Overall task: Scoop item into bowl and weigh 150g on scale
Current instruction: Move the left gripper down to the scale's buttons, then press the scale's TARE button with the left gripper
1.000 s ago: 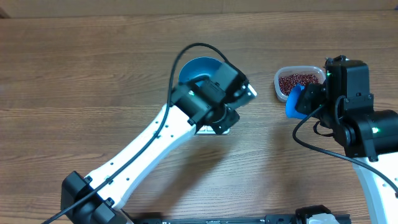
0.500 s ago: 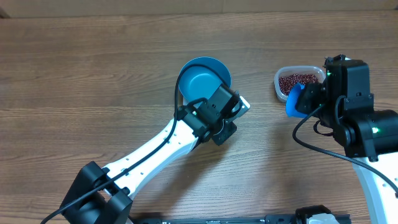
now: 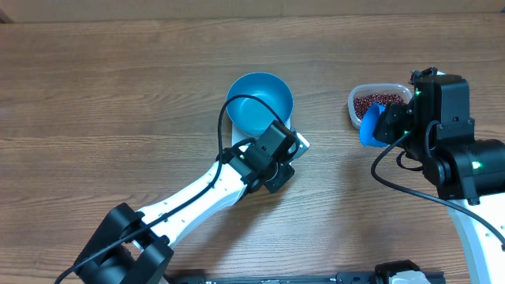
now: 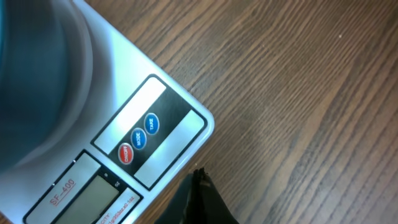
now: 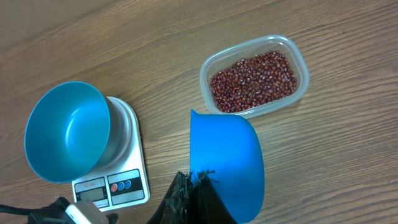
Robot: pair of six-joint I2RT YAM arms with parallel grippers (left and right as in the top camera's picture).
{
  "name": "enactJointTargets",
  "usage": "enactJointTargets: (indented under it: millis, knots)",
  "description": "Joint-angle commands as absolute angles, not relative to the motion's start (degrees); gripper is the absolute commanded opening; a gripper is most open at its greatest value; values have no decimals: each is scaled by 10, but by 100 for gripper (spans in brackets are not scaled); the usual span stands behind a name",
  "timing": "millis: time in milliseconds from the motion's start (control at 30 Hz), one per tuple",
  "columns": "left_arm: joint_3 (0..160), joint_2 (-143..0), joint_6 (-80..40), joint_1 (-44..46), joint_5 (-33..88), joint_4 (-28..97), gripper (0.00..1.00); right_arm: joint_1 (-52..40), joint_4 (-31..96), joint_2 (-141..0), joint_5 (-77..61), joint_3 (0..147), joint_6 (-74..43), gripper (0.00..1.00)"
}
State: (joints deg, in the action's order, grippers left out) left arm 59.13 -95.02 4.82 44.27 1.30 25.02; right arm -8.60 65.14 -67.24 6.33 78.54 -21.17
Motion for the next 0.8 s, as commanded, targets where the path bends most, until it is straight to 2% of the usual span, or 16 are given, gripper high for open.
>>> enactJointTargets:
  millis: [0, 167, 767]
  knots:
    - [579, -936, 53, 446, 14, 245, 4, -83, 648, -670, 63, 802, -210, 4]
    - [565, -939, 79, 437, 8, 194, 4, -83, 646, -670, 63, 802, -214, 4]
    - [544, -952, 90, 415, -23, 140, 4, -83, 631, -670, 44, 802, -214, 4]
